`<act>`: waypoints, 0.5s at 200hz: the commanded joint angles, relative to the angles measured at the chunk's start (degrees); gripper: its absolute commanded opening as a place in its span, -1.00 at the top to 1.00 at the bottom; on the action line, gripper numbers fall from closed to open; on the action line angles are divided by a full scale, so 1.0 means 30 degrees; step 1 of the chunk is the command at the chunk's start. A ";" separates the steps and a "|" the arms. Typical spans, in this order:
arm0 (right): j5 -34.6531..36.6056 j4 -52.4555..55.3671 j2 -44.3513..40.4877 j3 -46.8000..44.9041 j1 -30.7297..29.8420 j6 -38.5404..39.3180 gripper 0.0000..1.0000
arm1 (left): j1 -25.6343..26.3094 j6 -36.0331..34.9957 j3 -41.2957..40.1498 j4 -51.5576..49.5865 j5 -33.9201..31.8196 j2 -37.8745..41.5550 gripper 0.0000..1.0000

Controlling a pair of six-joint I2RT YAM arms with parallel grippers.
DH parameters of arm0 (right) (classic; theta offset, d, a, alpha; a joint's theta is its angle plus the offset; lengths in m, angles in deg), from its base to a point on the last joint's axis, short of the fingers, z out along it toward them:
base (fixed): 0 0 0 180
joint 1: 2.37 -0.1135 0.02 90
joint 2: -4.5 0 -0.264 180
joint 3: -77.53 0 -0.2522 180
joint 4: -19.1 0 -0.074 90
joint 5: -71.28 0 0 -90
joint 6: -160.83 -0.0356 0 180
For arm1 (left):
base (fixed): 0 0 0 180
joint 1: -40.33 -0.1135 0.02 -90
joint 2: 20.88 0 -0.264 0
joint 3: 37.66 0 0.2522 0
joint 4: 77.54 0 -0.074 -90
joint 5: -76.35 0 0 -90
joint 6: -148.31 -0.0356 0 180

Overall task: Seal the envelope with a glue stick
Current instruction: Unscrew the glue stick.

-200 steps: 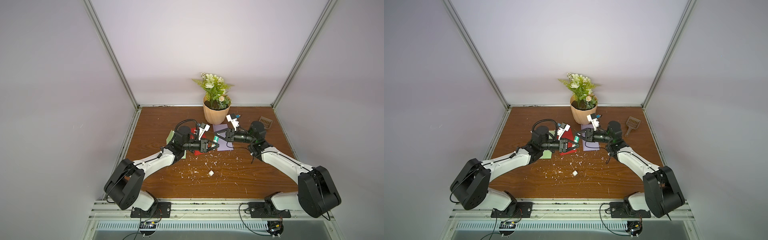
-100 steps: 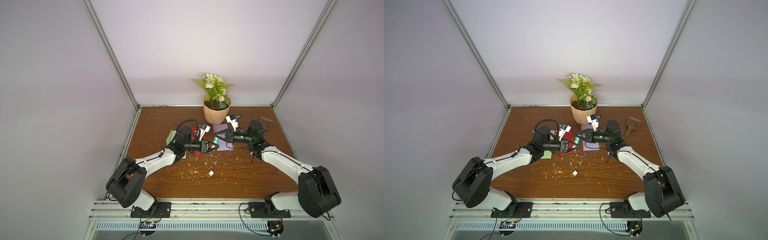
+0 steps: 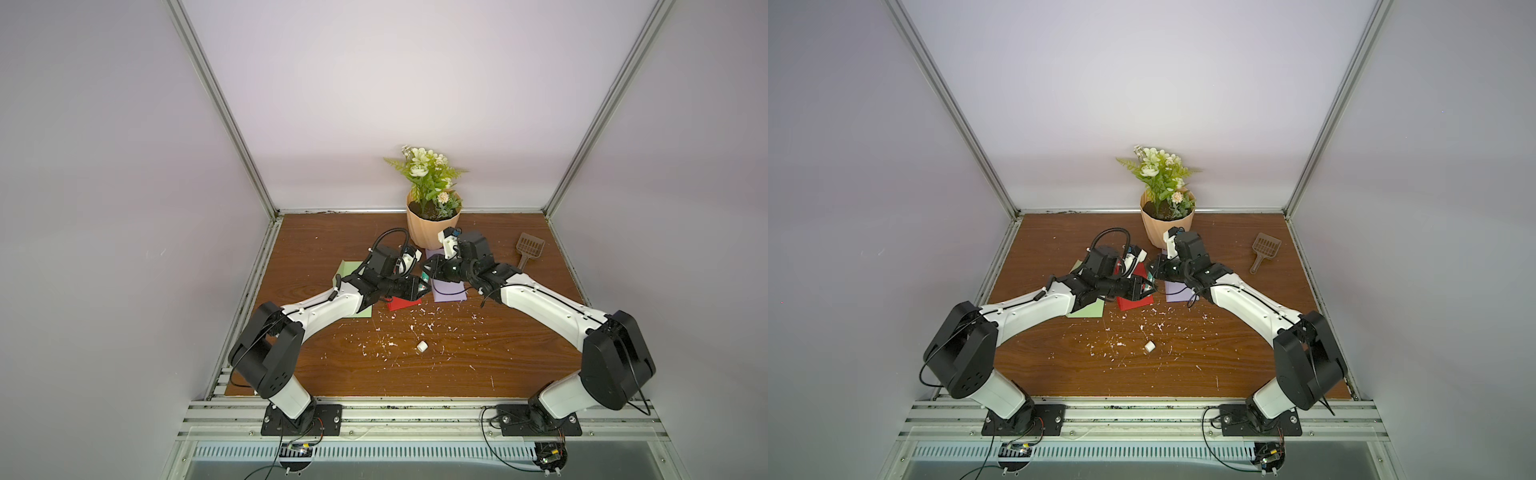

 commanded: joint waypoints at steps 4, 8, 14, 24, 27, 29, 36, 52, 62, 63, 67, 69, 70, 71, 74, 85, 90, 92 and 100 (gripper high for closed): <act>0.3552 0.1935 -0.0338 0.1051 -0.1082 0.1638 1.00 | 0.0418 -0.0430 0.0975 -0.1873 -0.3338 -0.0525 1.00; 0.3546 0.1966 -0.0362 0.1118 -0.1144 0.1749 1.00 | 0.0420 -0.0413 0.1009 -0.1904 -0.3377 -0.0569 1.00; 0.3312 0.1917 -0.0392 0.1207 -0.1158 0.1869 1.00 | 0.0422 -0.0363 0.0965 -0.1855 -0.3363 -0.0622 1.00; 0.2631 0.1683 -0.0481 0.1216 -0.1133 0.2043 0.89 | 0.0420 -0.0348 0.0965 -0.1706 -0.3074 -0.0681 1.00; 0.2451 0.1649 -0.0525 0.1216 -0.1126 0.2089 0.85 | 0.0420 -0.0348 0.0939 -0.1654 -0.2935 -0.0708 1.00; 0.2351 0.1626 -0.0539 0.1216 -0.1136 0.2141 0.79 | 0.0435 -0.0348 0.0936 -0.1601 -0.2806 -0.0720 1.00; 0.1880 0.1504 -0.0640 0.1210 -0.1103 0.2308 0.57 | 0.0422 -0.0389 0.0935 -0.1468 -0.2339 -0.0746 1.00; 0.0282 0.0853 -0.1031 0.0851 -0.0736 0.2349 0.30 | 0.0367 -0.0463 0.0917 -0.1085 -0.0857 -0.0697 1.00; -0.1182 0.0200 -0.1345 0.0443 -0.0267 0.2143 0.21 | 0.0289 -0.0414 0.0729 -0.0685 0.0142 -0.0569 1.00; -0.1342 0.0103 -0.1384 0.0404 -0.0210 0.2121 0.20 | 0.0282 -0.0425 0.0715 -0.0636 0.0208 -0.0574 1.00; -0.1938 -0.0236 -0.1557 0.0169 0.0028 0.2011 0.19 | 0.0241 -0.0373 0.0623 -0.0475 0.0592 -0.0483 1.00; -0.2204 -0.0368 -0.1617 0.0061 0.0126 0.1946 0.19 | 0.0207 -0.0339 0.0557 -0.0391 0.0793 -0.0430 1.00; -0.2394 -0.0488 -0.1652 0.0009 0.0206 0.1920 0.19 | 0.0196 -0.0314 0.0526 -0.0372 0.0871 -0.0401 1.00; -0.2475 -0.0592 -0.1698 -0.0062 0.0246 0.1893 0.18 | 0.0176 -0.0301 0.0482 -0.0334 0.0939 -0.0387 1.00; -0.3062 -0.0789 -0.1805 -0.0222 0.0424 0.1806 0.18 | 0.0159 -0.0265 0.0406 -0.0223 0.1170 -0.0320 1.00; -0.4769 -0.1671 -0.2240 -0.0819 0.1045 0.1521 0.18 | -0.0024 -0.0105 0.0032 0.0221 0.1875 0.0054 1.00; -0.5701 -0.2221 -0.2423 -0.1093 0.1345 0.1396 0.16 | -0.0112 0.0006 -0.0184 0.0514 0.2232 0.0264 1.00; -0.6074 -0.2417 -0.2500 -0.1222 0.1430 0.1338 0.16 | -0.0145 0.0056 -0.0260 0.0640 0.2397 0.0328 1.00; -0.7590 -0.3437 -0.2737 -0.1717 0.1876 0.0926 0.12 | -0.0316 0.0312 -0.0675 0.1272 0.2998 0.0665 1.00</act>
